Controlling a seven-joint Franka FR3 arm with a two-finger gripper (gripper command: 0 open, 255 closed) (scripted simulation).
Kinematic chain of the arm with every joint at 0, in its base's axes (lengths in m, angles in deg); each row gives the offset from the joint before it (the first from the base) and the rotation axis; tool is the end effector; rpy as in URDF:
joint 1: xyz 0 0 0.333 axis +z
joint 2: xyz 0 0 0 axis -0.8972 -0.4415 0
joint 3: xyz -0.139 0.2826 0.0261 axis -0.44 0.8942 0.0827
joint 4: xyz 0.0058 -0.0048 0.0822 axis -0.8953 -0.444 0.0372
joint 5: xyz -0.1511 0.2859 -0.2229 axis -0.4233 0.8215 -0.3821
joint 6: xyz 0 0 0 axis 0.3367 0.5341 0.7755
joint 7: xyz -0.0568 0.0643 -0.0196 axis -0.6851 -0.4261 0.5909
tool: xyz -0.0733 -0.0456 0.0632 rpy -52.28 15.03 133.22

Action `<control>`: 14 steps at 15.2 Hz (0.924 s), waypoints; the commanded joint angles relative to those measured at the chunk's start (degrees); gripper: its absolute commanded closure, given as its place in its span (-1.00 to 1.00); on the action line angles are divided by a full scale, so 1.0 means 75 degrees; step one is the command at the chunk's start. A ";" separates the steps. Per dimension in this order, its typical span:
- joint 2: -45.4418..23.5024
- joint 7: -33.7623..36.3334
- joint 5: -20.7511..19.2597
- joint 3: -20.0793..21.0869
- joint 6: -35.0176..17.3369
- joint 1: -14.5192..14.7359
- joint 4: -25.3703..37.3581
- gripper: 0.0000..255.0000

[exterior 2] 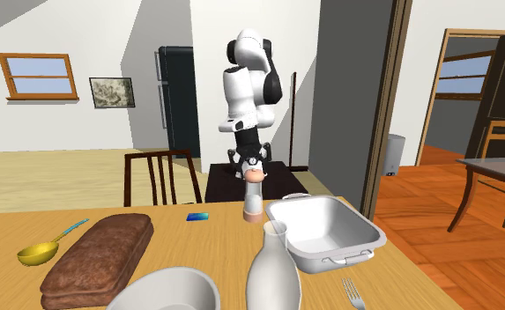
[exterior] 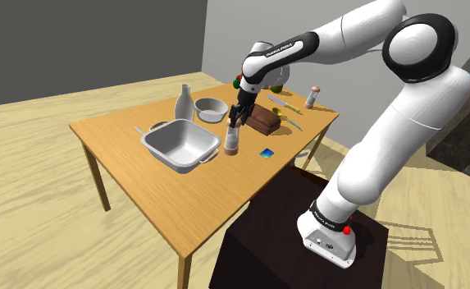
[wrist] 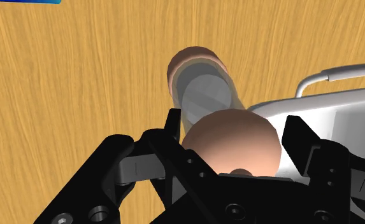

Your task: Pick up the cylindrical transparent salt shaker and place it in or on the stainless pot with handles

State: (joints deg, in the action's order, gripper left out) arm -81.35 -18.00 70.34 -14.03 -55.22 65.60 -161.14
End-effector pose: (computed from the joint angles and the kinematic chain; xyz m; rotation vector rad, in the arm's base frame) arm 0.4870 -0.0813 0.3609 -2.9771 0.0462 -0.0144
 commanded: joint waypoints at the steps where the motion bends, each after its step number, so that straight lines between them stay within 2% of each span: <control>1: 0.0128 0.0075 -0.0063 0.0007 0.0198 -0.0003 0.0078 1.00; 14: 0.0746 0.0426 -0.0345 0.0038 0.1519 -0.0037 0.0824 1.00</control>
State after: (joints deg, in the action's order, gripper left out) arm -76.04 -15.03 67.85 -13.80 -44.48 65.30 -155.35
